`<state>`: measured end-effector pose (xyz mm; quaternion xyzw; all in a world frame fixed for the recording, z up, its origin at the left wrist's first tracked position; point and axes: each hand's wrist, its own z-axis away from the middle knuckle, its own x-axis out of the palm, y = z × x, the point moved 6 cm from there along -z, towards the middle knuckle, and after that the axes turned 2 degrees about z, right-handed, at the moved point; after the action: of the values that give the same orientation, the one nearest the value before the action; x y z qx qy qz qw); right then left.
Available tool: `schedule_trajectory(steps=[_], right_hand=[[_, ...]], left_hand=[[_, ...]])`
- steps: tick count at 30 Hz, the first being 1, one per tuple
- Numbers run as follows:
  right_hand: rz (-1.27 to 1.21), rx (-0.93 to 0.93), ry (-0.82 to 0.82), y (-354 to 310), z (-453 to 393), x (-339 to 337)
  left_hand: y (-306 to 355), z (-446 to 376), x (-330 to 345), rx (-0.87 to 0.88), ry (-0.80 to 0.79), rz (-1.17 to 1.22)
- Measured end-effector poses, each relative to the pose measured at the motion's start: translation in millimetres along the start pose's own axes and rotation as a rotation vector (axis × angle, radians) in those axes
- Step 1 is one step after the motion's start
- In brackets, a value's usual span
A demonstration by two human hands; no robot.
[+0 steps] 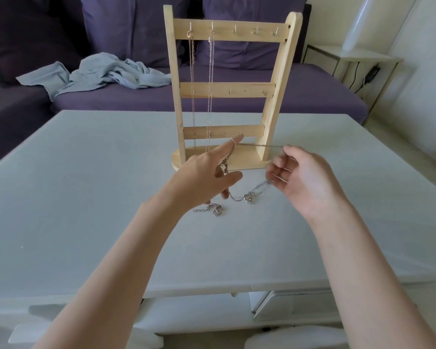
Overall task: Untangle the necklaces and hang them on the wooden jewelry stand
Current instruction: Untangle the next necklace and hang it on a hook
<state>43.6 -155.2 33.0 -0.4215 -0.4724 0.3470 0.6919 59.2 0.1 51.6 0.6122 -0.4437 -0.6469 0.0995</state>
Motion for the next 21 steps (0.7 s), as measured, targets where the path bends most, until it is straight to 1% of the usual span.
schedule_trajectory(steps=[2, 4, 7, 11, 17, 21], right_hand=[[0.06, 0.0, -0.004, -1, -1, -2], [0.07, 0.018, -0.03, 0, 1, -1], [0.097, 0.056, -0.081, 3, 3, 3], [0.095, 0.091, -0.141, 6, 4, 5], [0.108, 0.169, -0.278, 9, 8, 13], [0.119, 0.206, -0.401, 12, 13, 21]], left_hand=[[-5, -2, -1, -0.013, -0.01, 0.098], [-10, -3, -4, -0.038, 0.009, 0.132], [-18, -4, -12, -0.078, 0.09, 0.049], [-22, -3, -20, -0.057, 0.178, -0.068], [-27, 0, -35, -0.096, 0.306, -0.008], [-27, 0, -41, -0.109, 0.358, 0.054]])
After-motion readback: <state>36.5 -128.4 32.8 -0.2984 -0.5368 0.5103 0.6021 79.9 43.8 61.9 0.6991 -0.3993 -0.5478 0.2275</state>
